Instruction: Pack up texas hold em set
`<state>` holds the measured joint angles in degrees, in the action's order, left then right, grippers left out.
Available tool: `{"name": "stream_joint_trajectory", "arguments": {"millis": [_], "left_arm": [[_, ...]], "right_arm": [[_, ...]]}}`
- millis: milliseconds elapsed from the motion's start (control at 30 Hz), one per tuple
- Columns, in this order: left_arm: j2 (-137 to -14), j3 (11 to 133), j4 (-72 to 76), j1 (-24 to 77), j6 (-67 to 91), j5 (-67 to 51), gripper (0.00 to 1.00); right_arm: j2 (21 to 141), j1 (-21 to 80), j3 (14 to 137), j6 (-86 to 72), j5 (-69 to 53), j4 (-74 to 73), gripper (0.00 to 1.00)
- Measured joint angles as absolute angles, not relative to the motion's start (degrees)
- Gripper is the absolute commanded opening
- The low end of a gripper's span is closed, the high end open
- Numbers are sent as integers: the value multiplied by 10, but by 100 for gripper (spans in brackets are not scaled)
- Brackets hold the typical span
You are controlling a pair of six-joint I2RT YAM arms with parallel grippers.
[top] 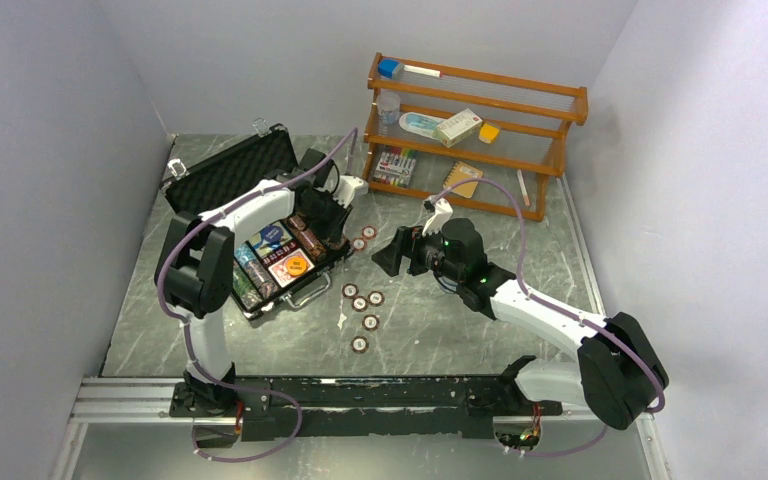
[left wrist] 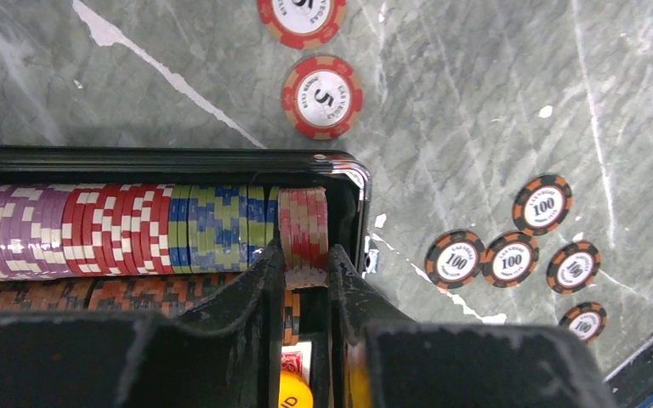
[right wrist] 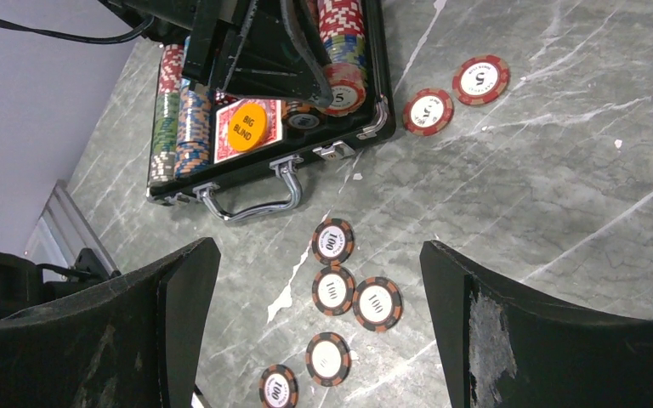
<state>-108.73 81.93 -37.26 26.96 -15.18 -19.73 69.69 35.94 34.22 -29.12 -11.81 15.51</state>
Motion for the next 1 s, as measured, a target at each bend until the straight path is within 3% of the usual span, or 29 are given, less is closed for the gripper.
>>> {"name": "stream_joint_trajectory", "arguments": {"millis": [433,1000], "left_arm": [[-1103,828,-382,278,-131,-163,39],[-1046,838,-379,279,-103,-143,34]], "right_arm": [[700,357,342,-283,-128,151,93],[708,353,362,-284,-113,108,92]]}}
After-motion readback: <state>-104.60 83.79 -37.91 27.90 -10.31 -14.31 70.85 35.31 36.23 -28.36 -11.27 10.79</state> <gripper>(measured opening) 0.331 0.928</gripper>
